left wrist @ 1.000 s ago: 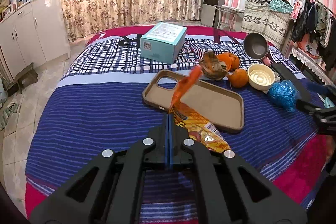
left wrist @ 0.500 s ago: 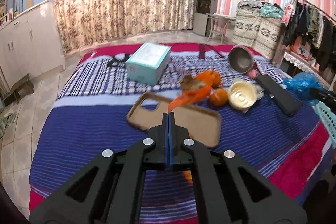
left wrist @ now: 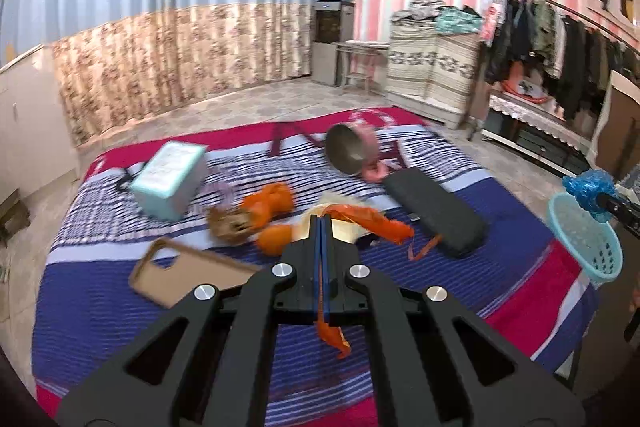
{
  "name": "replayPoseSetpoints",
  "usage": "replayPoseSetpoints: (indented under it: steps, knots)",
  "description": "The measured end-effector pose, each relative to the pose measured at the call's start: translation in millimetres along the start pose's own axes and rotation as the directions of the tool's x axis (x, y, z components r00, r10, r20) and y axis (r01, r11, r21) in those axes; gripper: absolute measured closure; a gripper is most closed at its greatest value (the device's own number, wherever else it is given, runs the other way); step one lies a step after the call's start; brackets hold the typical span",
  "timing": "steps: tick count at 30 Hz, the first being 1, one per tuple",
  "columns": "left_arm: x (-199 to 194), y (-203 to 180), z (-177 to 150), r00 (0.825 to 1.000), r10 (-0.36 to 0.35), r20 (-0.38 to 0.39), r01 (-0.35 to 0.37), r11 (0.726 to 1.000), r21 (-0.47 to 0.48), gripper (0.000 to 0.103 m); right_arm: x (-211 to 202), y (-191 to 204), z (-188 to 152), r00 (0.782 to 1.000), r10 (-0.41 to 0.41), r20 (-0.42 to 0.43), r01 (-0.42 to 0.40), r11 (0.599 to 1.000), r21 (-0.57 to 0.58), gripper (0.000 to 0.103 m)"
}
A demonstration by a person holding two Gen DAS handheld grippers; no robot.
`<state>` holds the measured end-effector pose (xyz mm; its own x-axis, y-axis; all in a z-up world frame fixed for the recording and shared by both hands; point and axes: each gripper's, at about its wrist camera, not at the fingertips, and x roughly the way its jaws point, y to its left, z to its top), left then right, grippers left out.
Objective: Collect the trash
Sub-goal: 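Carry both held bags over the light-blue wastebasket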
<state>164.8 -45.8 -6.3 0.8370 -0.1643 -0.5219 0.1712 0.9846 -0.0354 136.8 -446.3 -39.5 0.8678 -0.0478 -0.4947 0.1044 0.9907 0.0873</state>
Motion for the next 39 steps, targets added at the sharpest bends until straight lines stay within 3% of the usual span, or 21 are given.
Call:
replayPoseSetpoints:
  steps: [5, 10, 21, 29, 39]
  knots:
    - [13, -49, 6, 0.998, -0.064, 0.003, 0.064, 0.997, 0.044, 0.103, -3, -61, -6, 0.995, -0.096, -0.014, 0.097, 0.986, 0.138, 0.079]
    - [31, -98, 14, 0.988, -0.155, -0.017, 0.155, 0.986, 0.064, 0.103, -6, -97, -10, 0.982, -0.19, -0.022, 0.19, 0.958, 0.216, 0.079]
    - [63, -185, 20, 0.958, -0.277, -0.071, 0.284, 0.952, 0.111, 0.103, -5, -121, -16, 0.961, -0.274, -0.042, 0.277, 0.934, 0.227, 0.079]
    - [73, -261, 27, 0.929, -0.356, -0.097, 0.369, 0.902, 0.225, 0.103, -5, -143, -20, 0.956, -0.287, -0.061, 0.294, 0.933, 0.21, 0.079]
    - [83, -343, 18, 0.886, -0.444, -0.134, 0.463, 0.841, 0.28, 0.103, -5, -176, -26, 0.944, -0.319, -0.09, 0.331, 0.9, 0.284, 0.079]
